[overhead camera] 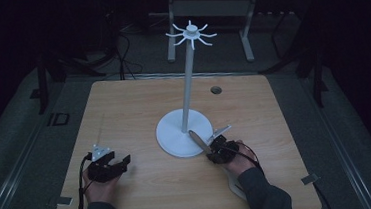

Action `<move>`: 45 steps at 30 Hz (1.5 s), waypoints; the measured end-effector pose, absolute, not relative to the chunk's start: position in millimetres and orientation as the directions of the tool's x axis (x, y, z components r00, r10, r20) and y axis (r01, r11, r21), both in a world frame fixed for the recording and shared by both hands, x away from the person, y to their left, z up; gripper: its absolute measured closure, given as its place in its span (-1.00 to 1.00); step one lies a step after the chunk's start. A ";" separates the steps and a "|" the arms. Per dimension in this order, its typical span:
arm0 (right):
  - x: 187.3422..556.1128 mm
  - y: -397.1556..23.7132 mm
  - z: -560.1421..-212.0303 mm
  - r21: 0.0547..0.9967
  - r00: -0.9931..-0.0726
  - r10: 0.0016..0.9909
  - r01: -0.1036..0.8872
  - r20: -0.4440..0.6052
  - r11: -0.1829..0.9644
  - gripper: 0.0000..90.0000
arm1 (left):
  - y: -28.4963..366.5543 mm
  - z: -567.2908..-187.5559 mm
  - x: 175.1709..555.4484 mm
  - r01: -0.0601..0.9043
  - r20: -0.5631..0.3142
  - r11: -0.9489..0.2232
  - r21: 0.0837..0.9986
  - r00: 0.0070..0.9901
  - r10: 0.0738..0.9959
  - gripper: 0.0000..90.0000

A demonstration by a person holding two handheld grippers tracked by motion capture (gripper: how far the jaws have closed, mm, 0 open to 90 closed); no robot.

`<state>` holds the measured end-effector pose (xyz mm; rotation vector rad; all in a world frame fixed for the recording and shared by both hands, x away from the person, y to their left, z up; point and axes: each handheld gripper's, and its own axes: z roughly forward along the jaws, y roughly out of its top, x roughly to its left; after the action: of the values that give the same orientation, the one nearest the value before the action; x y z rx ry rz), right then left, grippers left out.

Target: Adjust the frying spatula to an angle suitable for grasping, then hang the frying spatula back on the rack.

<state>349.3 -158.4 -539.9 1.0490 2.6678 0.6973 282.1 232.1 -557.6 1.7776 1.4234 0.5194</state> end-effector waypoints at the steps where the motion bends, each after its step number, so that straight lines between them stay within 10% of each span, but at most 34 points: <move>1: 350.4 -157.4 -540.1 0.492 -0.728 0.685 0.594 -0.007 0.637 0.59 | 232.2 -557.6 282.1 0.625 -0.153 -0.064 0.778 0.288 0.945 -0.25; 45: 328.7 -174.7 -510.3 0.651 -0.697 0.716 0.527 -0.038 0.547 0.65 | 230.0 -557.9 284.3 0.625 -0.152 -0.068 0.778 0.293 0.944 -0.25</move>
<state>328.7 -174.7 -510.3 1.0298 2.4865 0.8980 284.3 230.0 -557.9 1.7822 1.4185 0.5172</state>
